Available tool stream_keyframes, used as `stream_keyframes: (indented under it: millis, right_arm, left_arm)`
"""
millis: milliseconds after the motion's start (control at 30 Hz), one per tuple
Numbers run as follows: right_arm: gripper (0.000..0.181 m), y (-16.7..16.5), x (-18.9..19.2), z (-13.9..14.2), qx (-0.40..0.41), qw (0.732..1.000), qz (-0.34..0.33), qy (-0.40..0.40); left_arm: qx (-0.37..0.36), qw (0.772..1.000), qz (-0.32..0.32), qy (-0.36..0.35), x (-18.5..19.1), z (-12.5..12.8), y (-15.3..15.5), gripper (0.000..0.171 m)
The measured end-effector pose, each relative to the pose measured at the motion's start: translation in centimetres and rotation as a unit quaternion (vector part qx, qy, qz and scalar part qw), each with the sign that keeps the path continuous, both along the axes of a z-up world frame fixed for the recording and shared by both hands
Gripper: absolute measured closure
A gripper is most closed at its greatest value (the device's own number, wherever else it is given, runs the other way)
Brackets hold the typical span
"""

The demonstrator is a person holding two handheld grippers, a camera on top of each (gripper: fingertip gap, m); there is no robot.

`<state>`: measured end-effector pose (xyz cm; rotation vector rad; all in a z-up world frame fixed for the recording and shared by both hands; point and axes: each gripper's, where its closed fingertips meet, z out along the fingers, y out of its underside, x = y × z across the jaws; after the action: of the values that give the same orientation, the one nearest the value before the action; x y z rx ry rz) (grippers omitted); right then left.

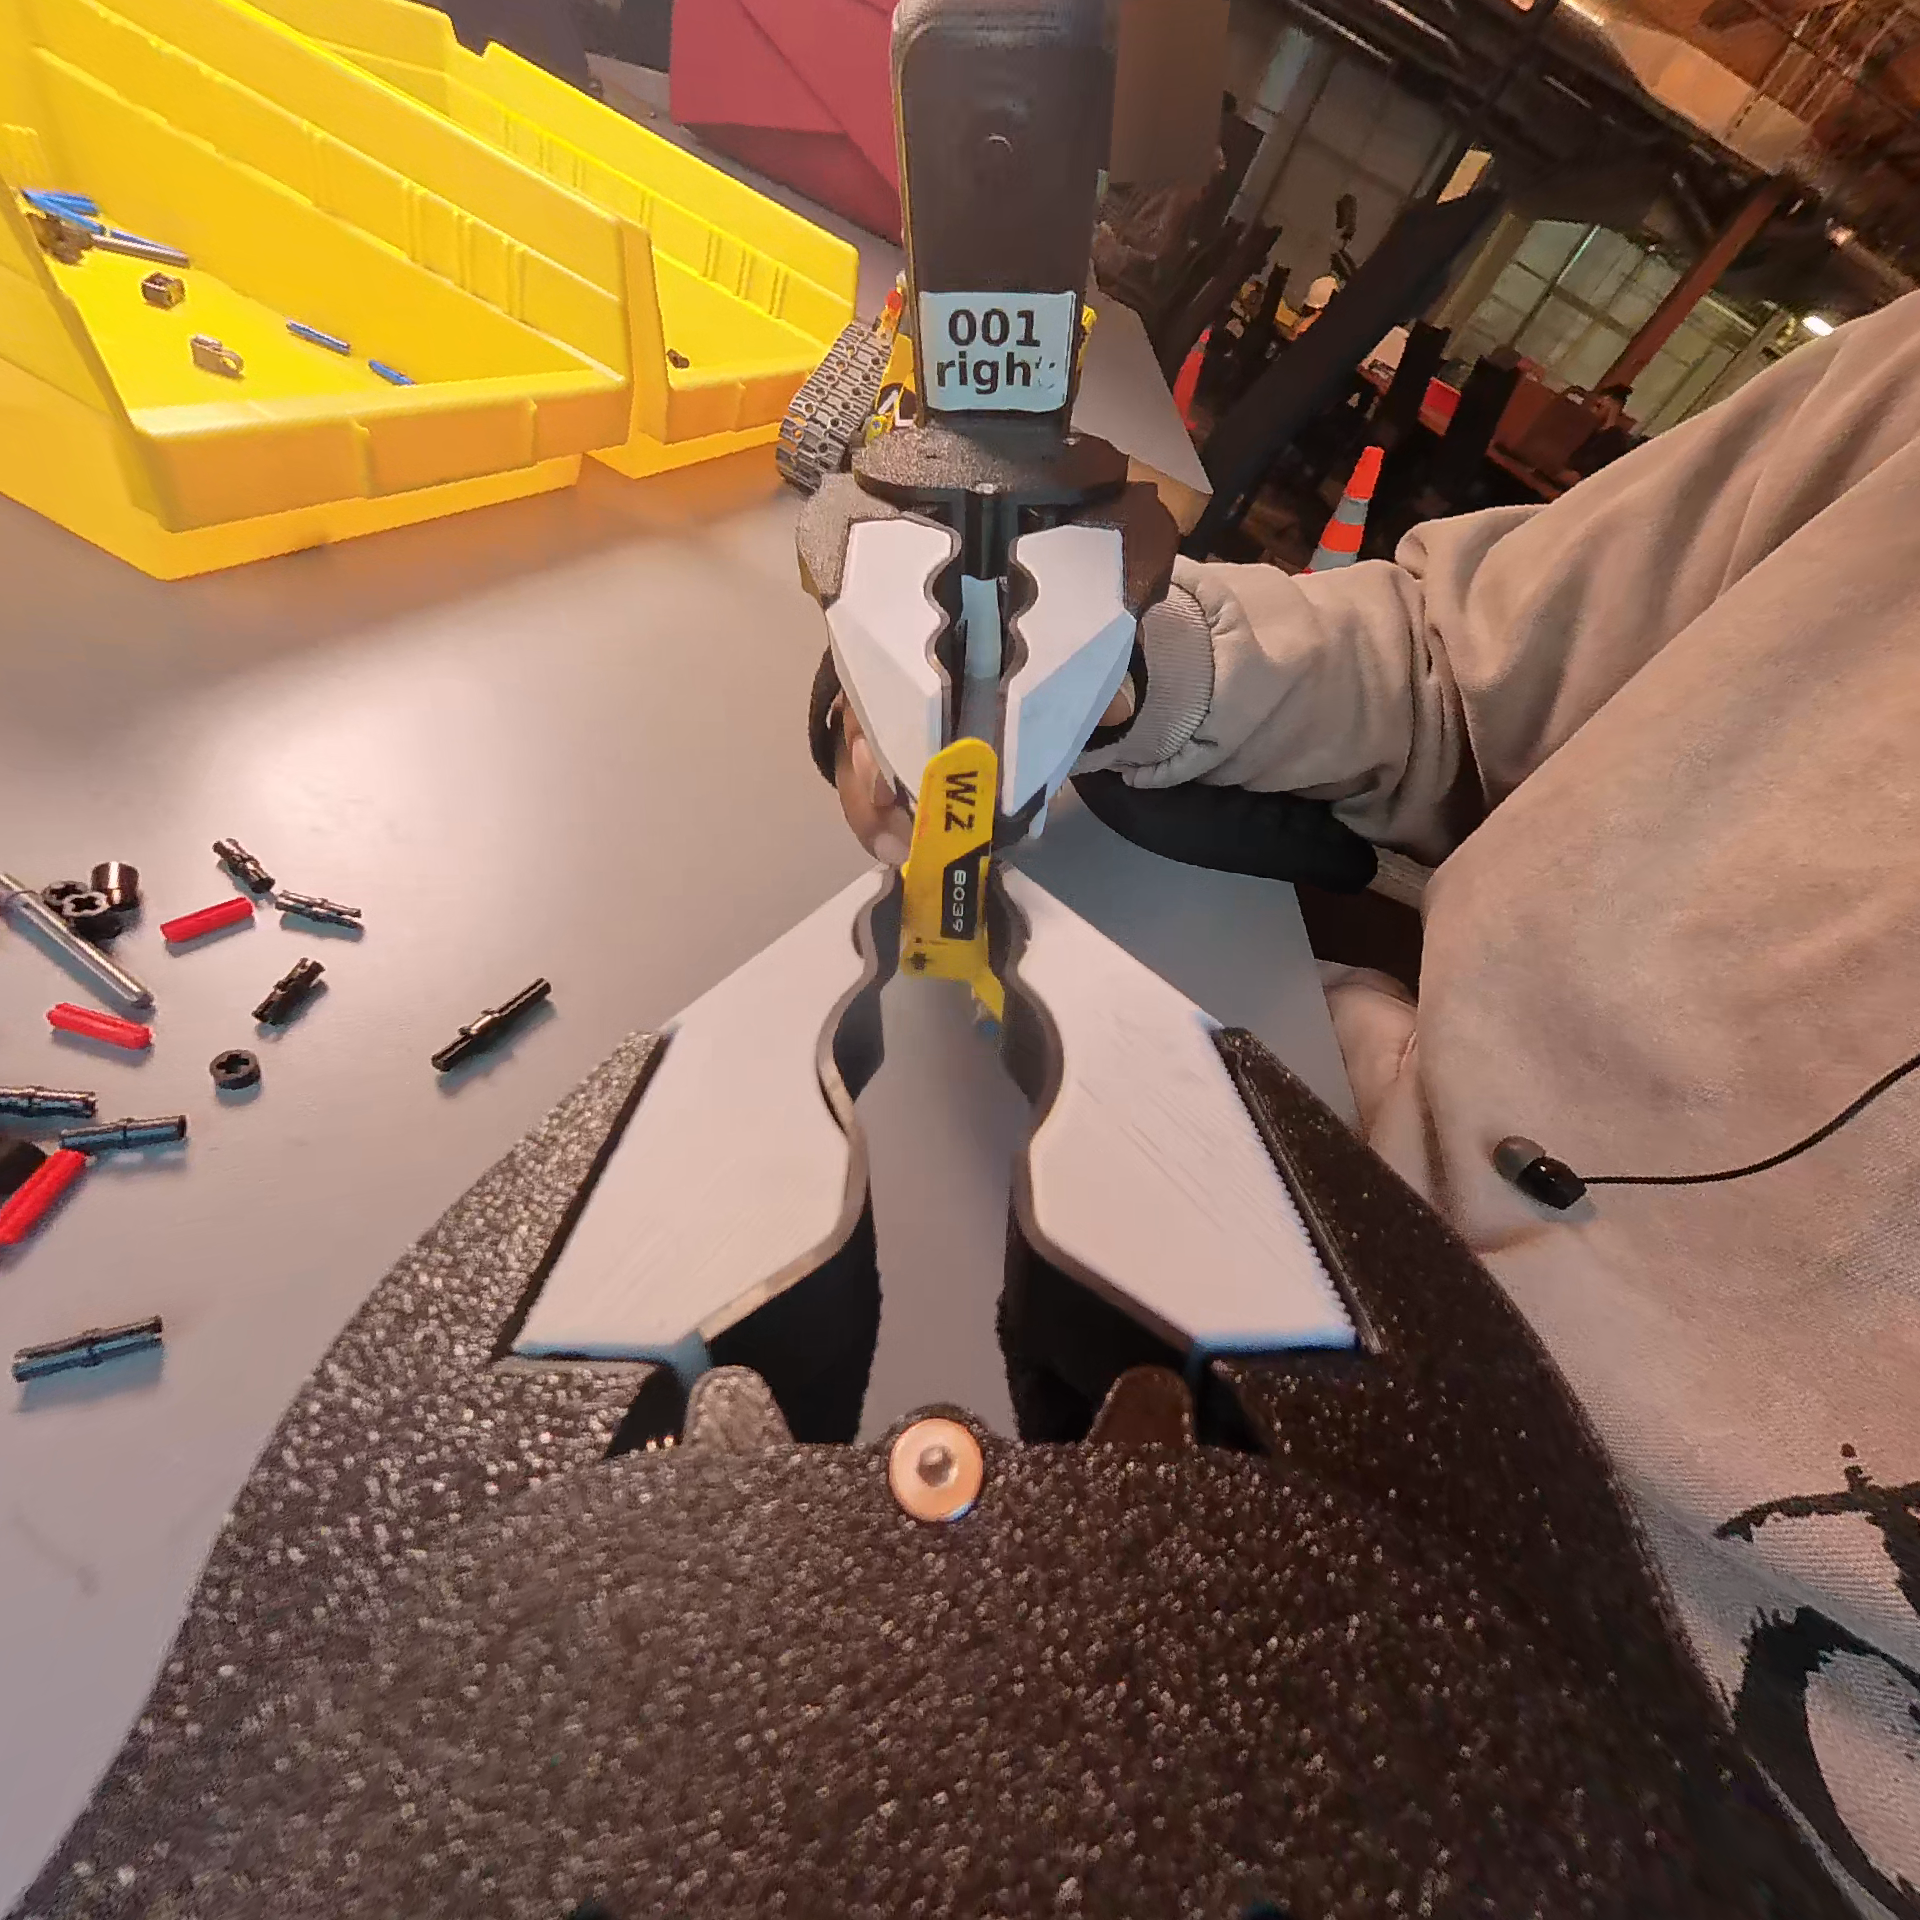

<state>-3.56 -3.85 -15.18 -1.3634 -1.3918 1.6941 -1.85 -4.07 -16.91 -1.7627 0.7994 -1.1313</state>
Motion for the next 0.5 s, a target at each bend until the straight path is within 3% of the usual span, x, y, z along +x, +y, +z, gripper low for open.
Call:
stream_keyframes:
  millis: [300, 500]
  right_arm:
    - [0.177, -0.7, -0.1, -0.2, 0.030, 1.000, 0.007, -0.001]
    - [0.178, -0.3, 0.0, 1.3, 0.024, 0.999, -0.004, 0.022]
  left_arm:
    - [-0.015, 1.000, -0.022, 0.003, 0.4, -0.1, -0.6, 0.156]
    - [-0.021, 0.998, -0.023, -0.051, 0.3, 1.4, -0.5, 0.156]
